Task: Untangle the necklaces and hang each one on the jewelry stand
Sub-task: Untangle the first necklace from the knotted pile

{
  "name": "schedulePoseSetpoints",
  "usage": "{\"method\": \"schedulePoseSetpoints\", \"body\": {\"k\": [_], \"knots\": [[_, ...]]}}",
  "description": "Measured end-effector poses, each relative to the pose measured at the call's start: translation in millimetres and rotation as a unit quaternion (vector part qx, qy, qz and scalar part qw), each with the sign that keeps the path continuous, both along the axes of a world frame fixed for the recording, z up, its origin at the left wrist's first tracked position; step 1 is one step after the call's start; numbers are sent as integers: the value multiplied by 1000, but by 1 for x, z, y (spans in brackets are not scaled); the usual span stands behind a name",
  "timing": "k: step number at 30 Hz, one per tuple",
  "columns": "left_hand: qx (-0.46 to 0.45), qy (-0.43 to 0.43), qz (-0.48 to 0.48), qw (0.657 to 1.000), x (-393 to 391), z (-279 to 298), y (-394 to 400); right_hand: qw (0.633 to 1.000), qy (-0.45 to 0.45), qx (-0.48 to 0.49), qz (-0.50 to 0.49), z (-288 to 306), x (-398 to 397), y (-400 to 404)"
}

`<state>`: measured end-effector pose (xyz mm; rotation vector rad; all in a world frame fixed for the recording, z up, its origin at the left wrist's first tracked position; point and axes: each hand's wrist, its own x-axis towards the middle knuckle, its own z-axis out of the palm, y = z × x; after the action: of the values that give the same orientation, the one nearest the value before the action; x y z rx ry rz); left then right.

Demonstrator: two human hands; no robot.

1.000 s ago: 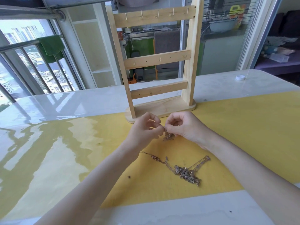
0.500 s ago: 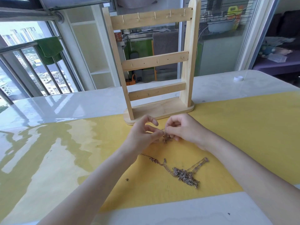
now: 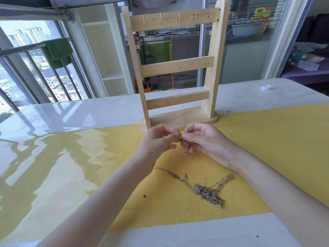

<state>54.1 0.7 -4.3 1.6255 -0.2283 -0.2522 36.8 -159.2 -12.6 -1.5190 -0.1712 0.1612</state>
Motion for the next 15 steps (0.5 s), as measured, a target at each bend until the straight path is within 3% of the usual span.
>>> {"method": "schedulePoseSetpoints", "body": {"k": [5,11,15], "knots": [[-83,57,6,995,-1,2,1,999,4,39,7,1,-1,-5],[-39,-24,48,998,-4,1,-7,999,-12,-25,-42,-1,0,-3],[-37,-48,42,997,-5,0,-6,999,2,7,-47,0,0,-5]]}}
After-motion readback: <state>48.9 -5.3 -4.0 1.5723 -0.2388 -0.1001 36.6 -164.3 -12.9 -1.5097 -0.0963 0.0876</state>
